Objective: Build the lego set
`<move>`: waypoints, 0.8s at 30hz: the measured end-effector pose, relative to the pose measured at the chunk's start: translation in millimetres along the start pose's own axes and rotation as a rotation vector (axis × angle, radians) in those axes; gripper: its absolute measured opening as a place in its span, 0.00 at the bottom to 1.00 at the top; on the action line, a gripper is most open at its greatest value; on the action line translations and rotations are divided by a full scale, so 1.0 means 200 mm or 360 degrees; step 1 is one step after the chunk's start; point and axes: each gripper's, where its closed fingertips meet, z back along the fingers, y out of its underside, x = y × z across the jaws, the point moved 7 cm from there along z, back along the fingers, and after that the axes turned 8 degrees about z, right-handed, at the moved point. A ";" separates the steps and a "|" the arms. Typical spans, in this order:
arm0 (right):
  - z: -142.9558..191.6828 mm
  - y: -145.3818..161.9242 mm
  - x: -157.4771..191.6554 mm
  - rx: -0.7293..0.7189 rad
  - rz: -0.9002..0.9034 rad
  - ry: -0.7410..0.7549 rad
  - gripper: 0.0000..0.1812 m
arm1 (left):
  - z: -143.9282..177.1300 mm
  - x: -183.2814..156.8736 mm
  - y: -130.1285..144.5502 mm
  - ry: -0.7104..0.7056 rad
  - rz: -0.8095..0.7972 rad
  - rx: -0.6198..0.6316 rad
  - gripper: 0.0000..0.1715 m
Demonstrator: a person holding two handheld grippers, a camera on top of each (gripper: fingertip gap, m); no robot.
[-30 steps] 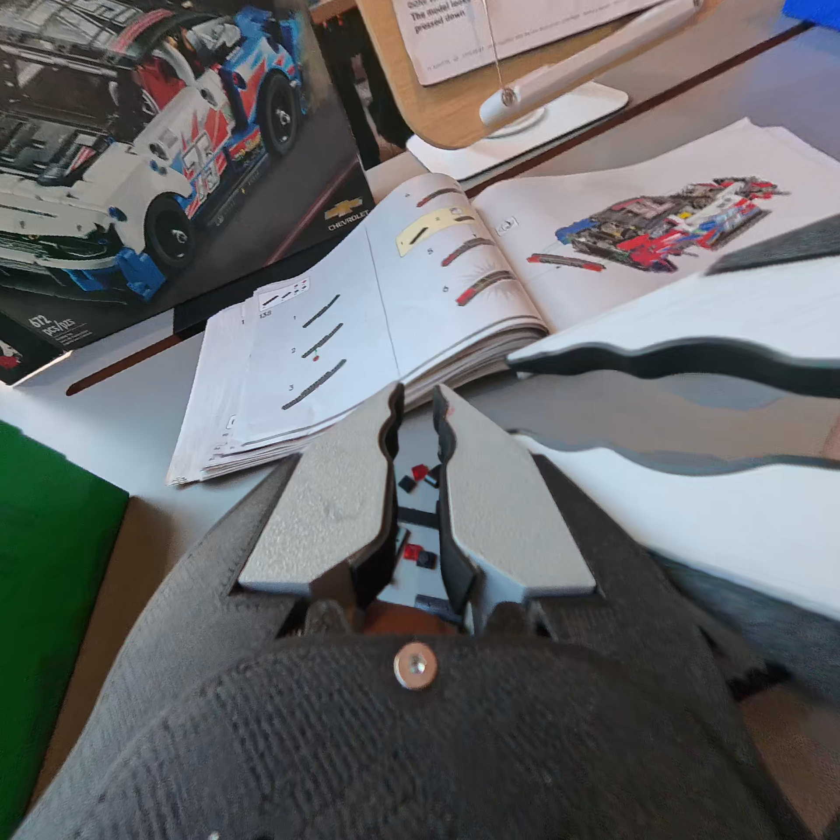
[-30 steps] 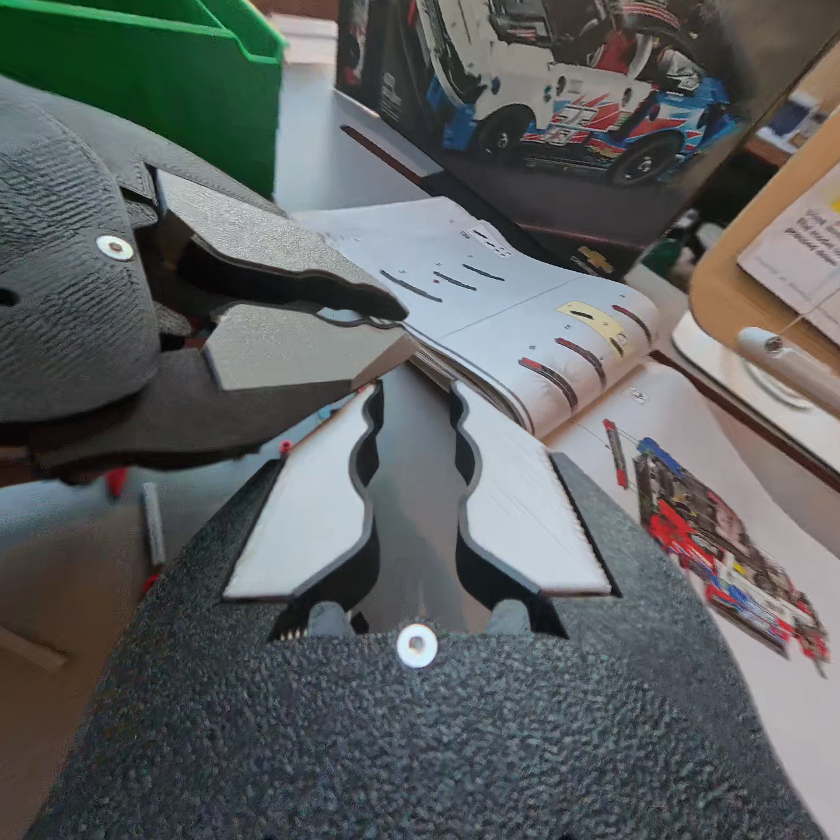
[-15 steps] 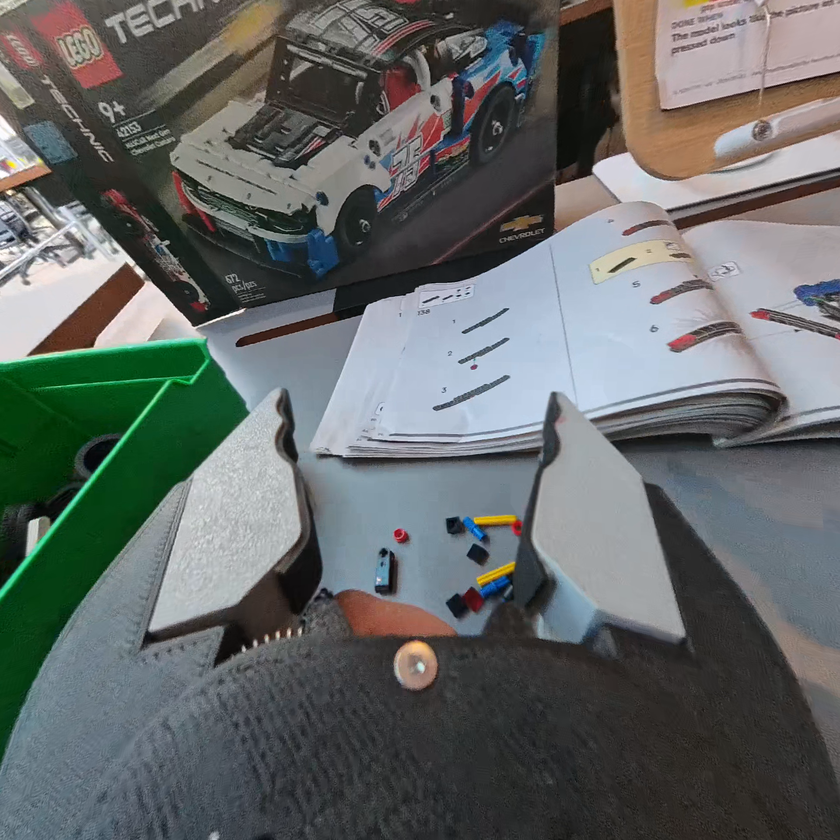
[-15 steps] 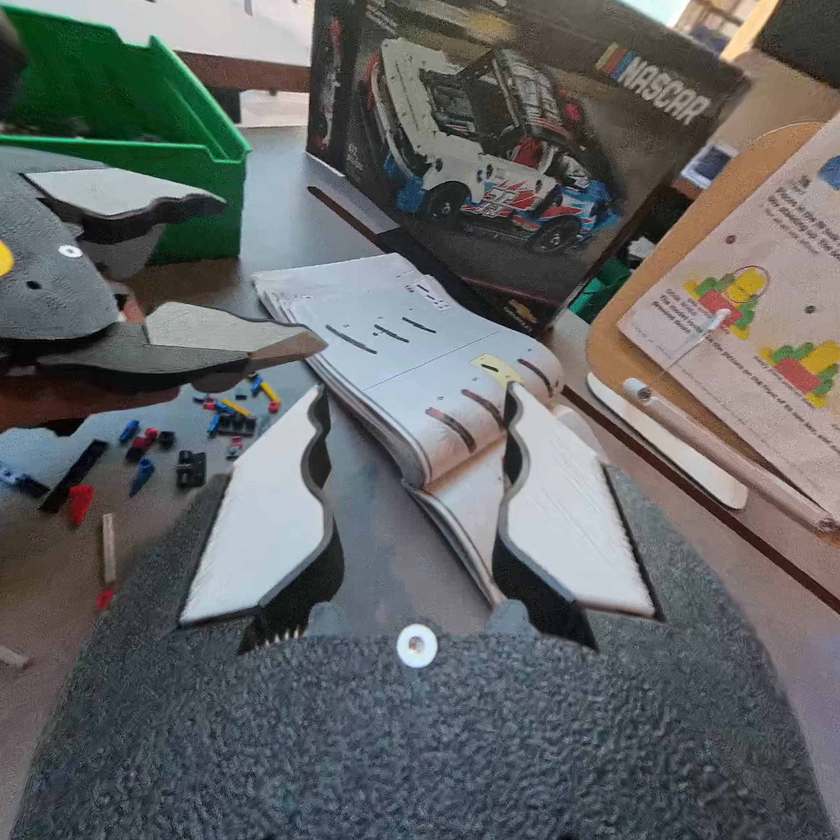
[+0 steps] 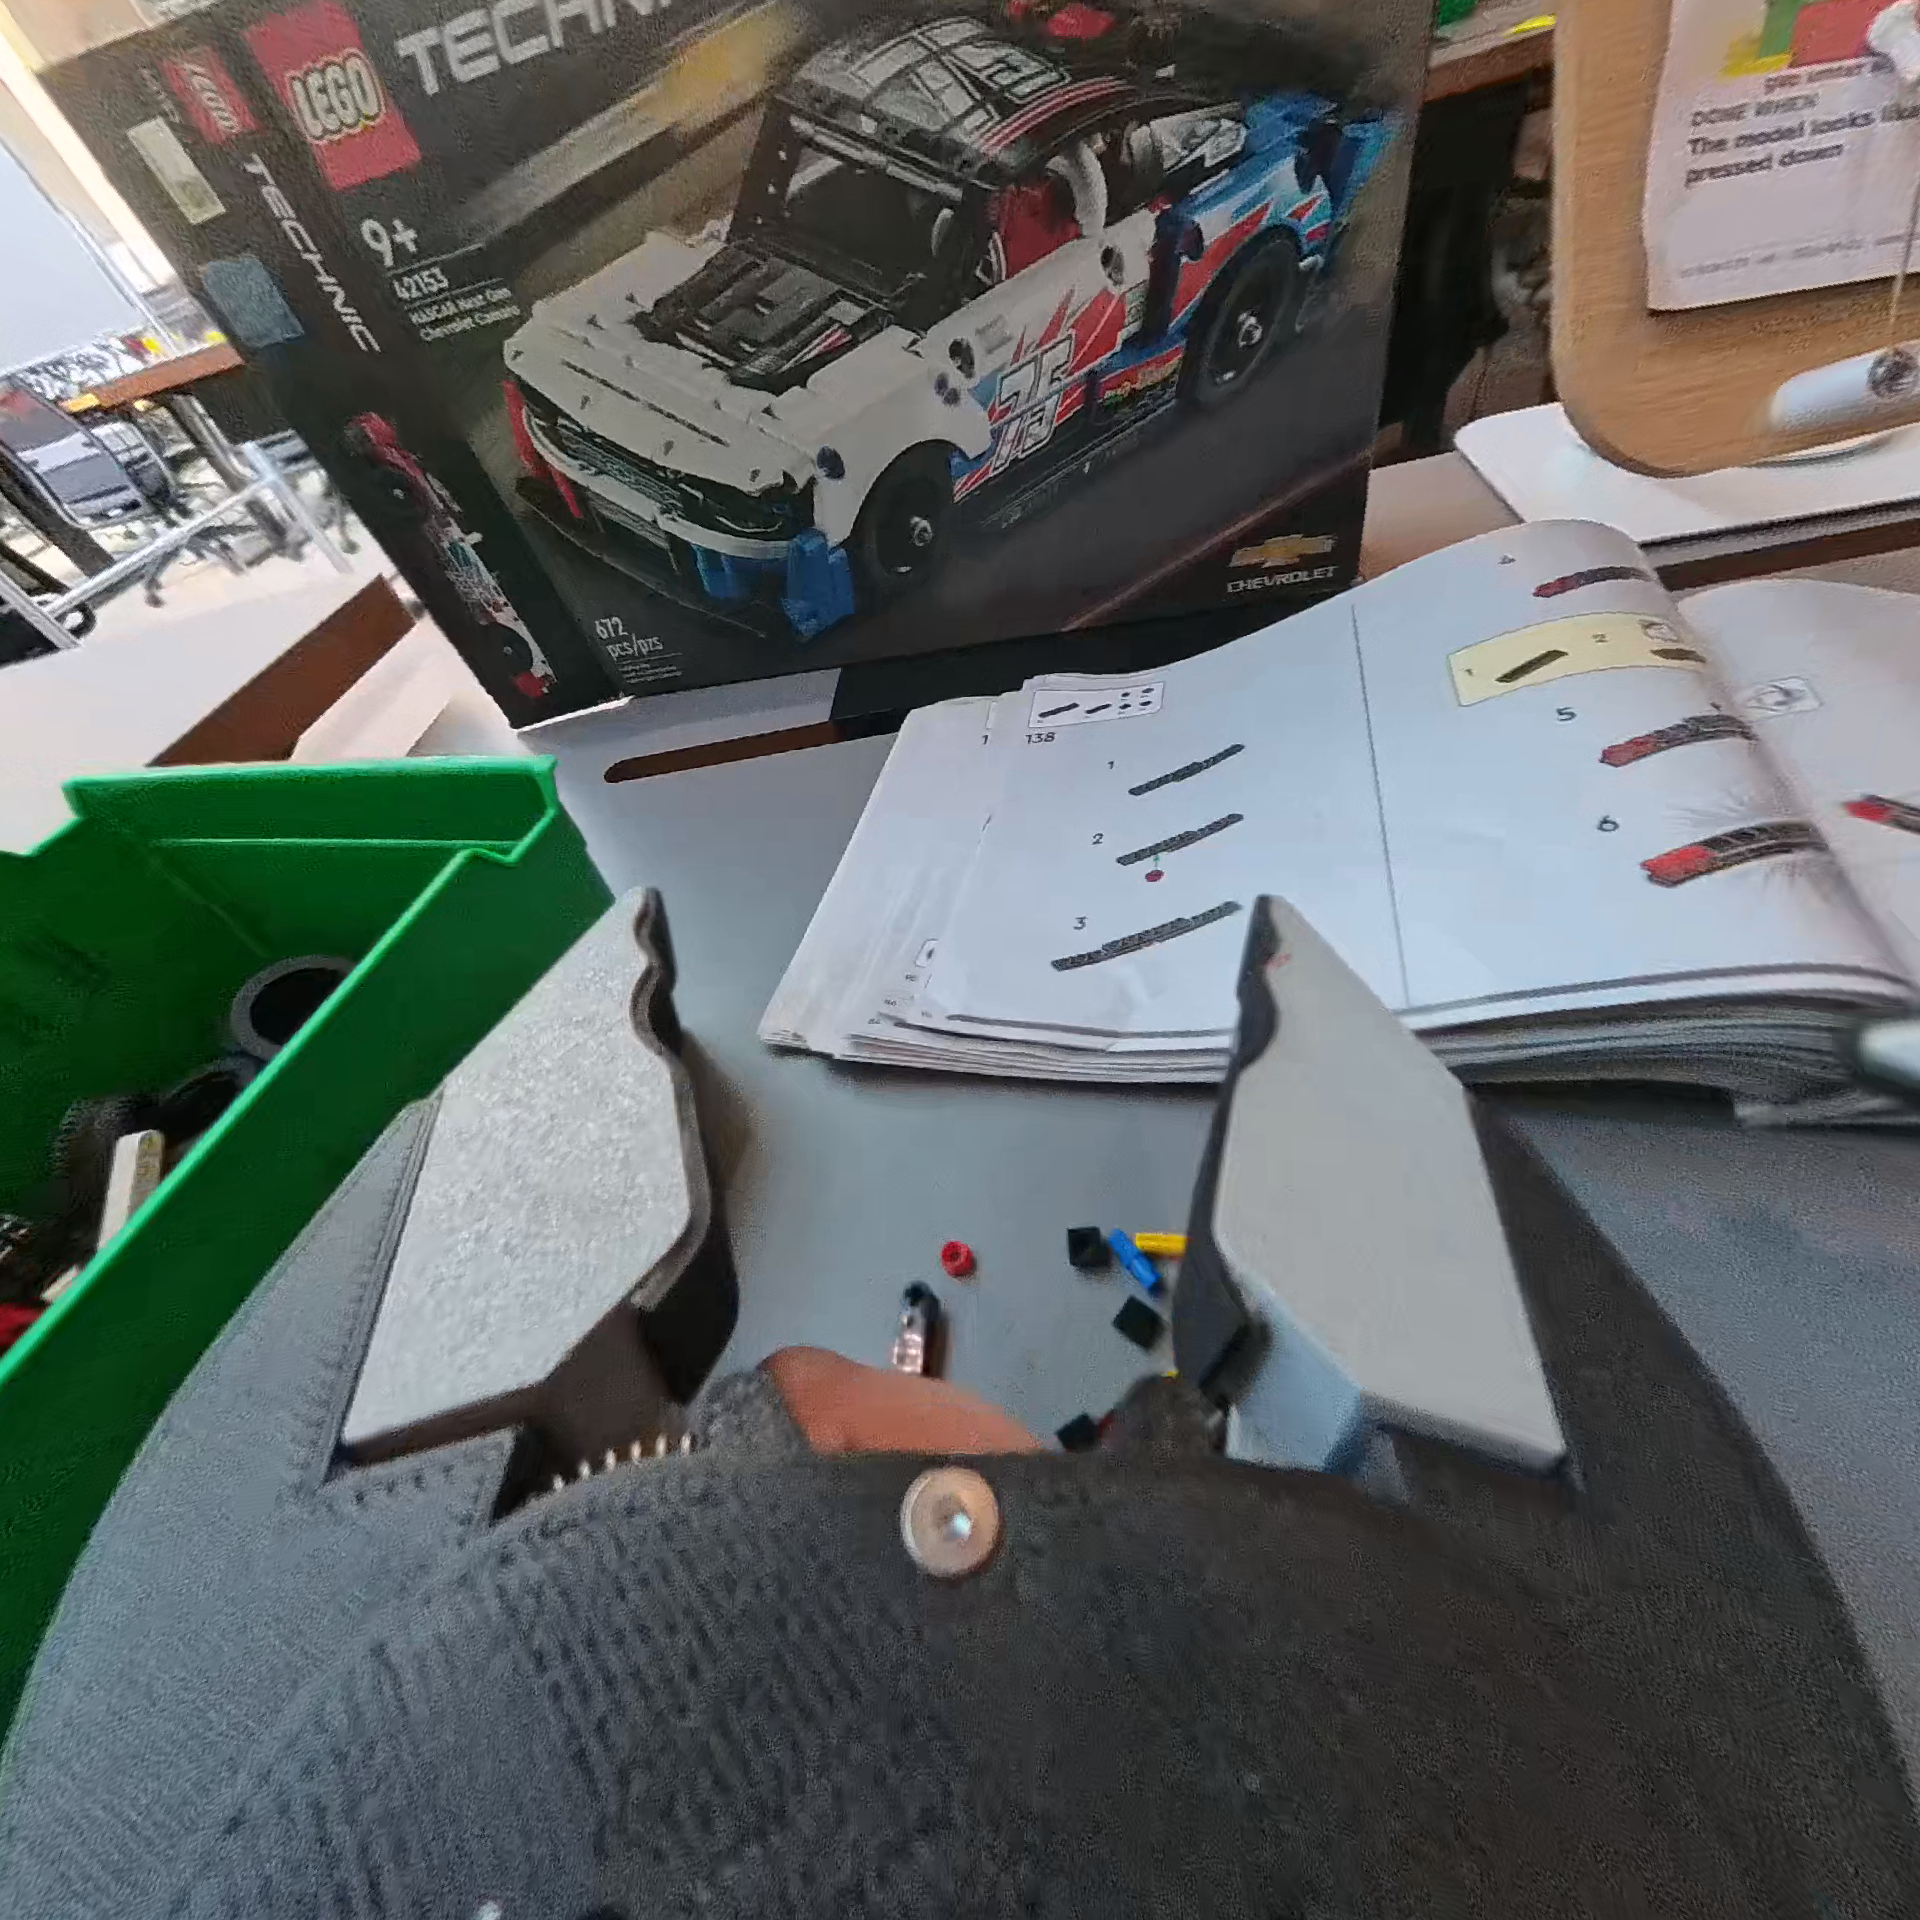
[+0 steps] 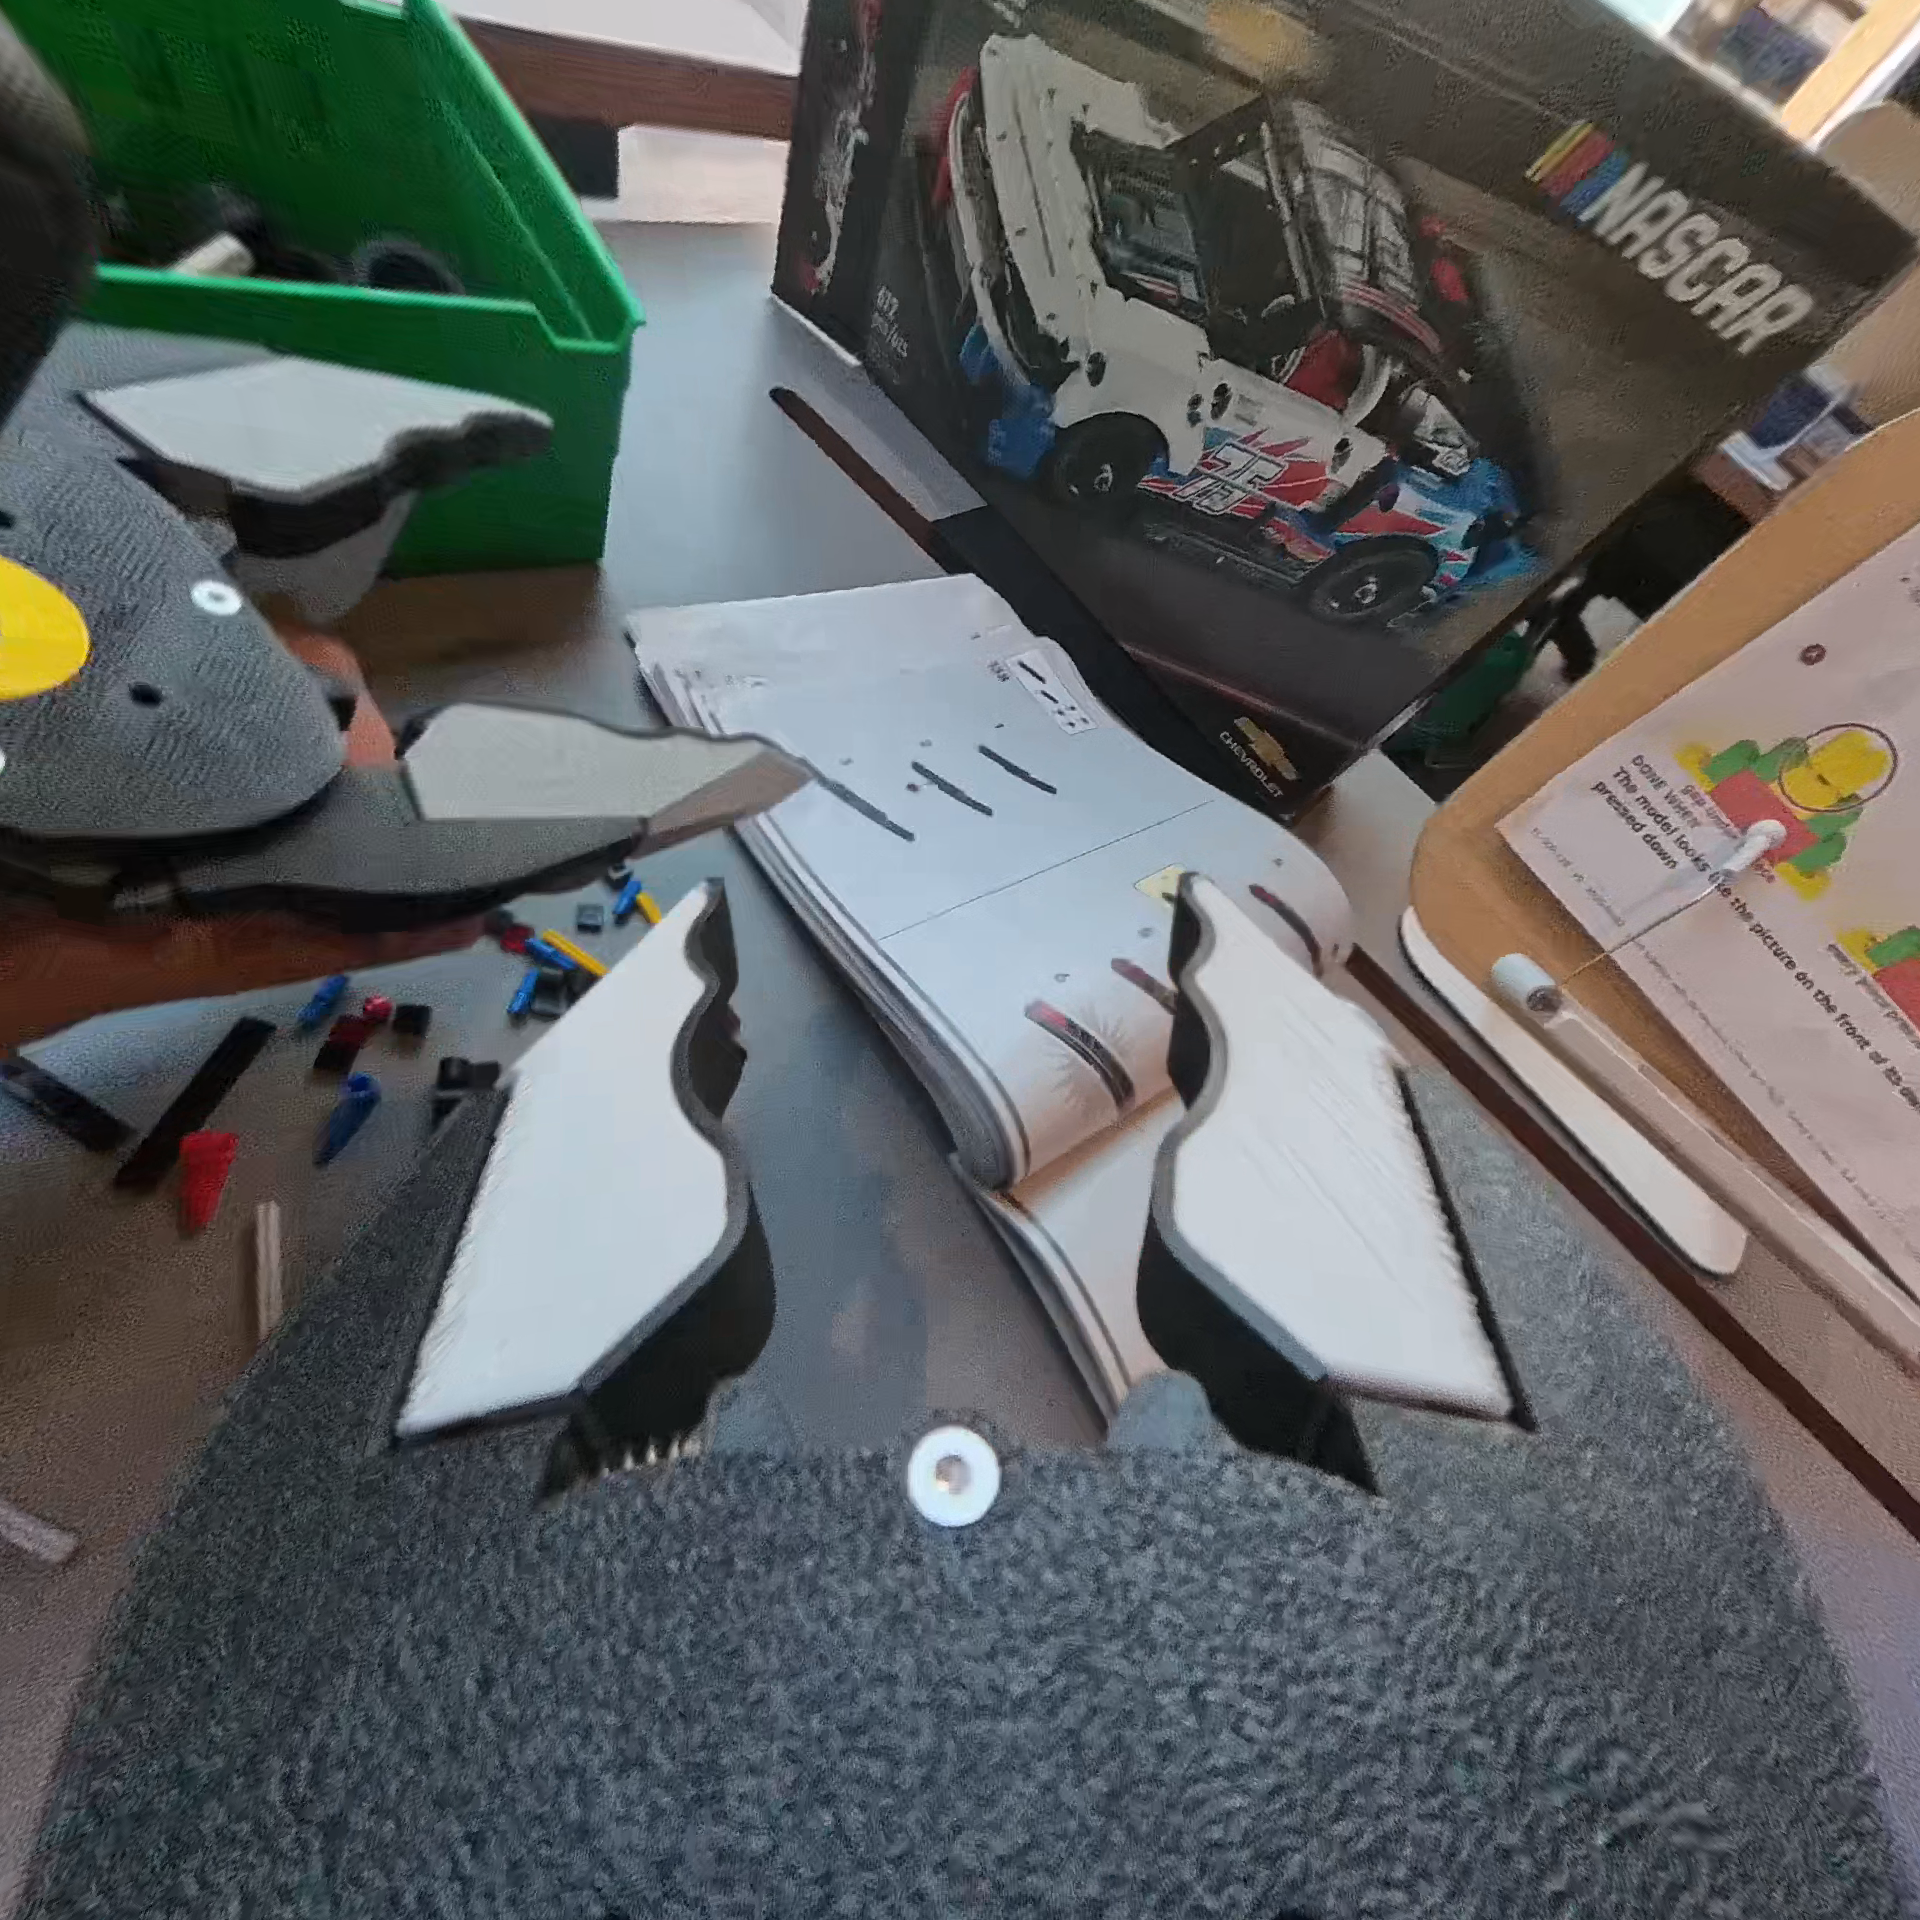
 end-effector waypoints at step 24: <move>0.31 0.19 0.32 -0.0010 -0.0132 -0.0253 0.42 | -0.03 -0.14 -0.01 -0.0109 0.0204 0.0042 0.51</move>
